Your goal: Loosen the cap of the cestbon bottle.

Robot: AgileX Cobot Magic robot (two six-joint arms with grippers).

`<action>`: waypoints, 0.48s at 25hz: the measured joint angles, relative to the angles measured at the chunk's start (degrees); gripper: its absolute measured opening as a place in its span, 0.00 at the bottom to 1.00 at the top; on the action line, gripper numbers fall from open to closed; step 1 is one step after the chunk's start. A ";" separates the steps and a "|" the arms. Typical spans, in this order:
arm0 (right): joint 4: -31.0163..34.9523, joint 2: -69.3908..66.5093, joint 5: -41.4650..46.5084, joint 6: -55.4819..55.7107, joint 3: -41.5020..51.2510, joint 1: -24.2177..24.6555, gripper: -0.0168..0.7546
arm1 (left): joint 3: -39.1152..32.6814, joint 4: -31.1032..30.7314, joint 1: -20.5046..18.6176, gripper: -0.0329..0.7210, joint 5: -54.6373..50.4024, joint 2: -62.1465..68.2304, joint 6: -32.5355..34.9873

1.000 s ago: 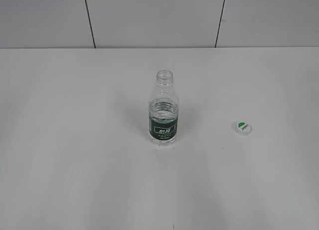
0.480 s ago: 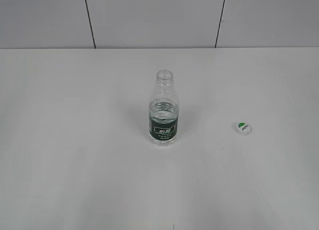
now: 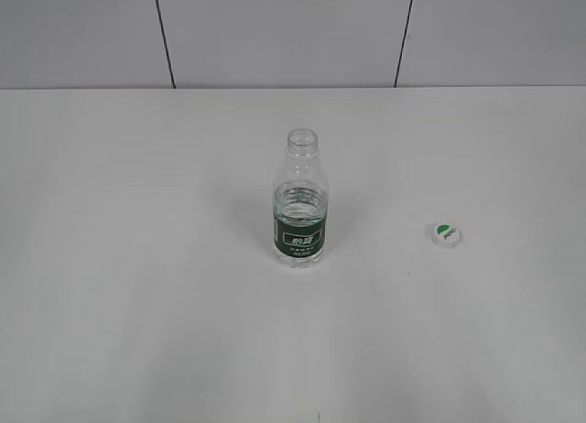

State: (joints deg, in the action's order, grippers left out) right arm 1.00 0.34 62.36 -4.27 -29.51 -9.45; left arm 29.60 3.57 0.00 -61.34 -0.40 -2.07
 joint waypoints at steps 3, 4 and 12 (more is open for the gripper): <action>-0.16 0.00 0.00 0.00 0.00 0.06 0.69 | 0.00 0.06 0.00 0.50 0.01 0.00 0.00; -0.17 0.00 0.00 0.00 0.00 0.06 0.69 | 0.00 0.06 0.00 0.50 0.01 0.00 0.02; -1.31 0.00 0.00 0.00 0.04 0.58 0.69 | 0.00 -1.53 0.00 0.45 0.07 0.00 0.02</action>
State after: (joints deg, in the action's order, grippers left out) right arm -0.31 0.34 62.36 -4.27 -29.46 -8.86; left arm 29.60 2.04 0.00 -61.26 -0.40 -2.05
